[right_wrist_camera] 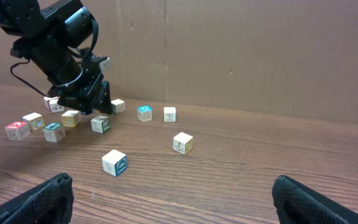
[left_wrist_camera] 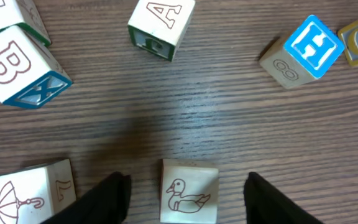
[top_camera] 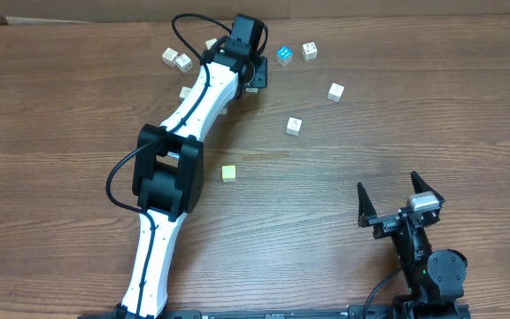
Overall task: Form a horizontal line
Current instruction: 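Grasp the white duck '3' block with the left gripper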
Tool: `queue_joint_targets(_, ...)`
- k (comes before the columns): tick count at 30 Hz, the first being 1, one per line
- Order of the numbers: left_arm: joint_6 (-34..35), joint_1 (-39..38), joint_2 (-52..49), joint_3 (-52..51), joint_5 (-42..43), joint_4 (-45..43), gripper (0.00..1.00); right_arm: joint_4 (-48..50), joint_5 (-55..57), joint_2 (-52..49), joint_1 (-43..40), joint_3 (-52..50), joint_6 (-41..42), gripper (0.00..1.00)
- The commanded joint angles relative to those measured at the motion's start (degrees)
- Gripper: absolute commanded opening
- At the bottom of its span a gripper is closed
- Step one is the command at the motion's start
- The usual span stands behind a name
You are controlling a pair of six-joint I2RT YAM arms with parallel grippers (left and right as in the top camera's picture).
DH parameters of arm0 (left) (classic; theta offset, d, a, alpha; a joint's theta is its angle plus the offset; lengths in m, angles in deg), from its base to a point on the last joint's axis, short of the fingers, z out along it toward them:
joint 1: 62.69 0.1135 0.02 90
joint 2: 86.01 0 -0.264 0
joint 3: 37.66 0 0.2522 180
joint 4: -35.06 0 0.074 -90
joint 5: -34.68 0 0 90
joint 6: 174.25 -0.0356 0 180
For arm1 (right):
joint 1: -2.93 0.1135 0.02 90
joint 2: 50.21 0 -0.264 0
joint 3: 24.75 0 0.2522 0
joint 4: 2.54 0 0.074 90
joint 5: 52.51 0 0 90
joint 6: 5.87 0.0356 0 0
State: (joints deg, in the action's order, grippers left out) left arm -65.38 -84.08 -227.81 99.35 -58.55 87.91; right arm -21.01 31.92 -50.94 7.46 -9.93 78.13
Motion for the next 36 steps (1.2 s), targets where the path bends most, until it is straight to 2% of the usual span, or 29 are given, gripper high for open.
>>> queue_joint_targets(1, -0.94, -0.44, -1.07, -0.35, 0.07, -0.74, 0.54, 0.31, 0.04, 0.57, -0.15, -0.59, -0.07, 1.00)
queue_joint_targets(6, -0.94, -0.46, -1.38, -0.83, 0.11, -1.25, 0.50, 0.31, 0.04, 0.57, -0.15, -0.59, -0.07, 1.00)
queue_joint_targets(17, -0.94, -0.57, -1.38, -2.89, 0.09, -2.45, 0.50, 0.31, 0.04, 0.57, -0.15, -0.59, -0.07, 1.00)
queue_joint_targets(22, -0.94, -0.76, -1.38, -3.15, 0.09, -3.02, 0.44, 0.31, 0.04, 0.57, -0.15, -0.59, -0.07, 1.00)
queue_joint_targets(36, -1.14, -1.25, -1.46, -5.90, 0.00, -5.68, 0.43, 0.31, 0.04, 0.57, -0.15, -0.59, -0.07, 1.00)
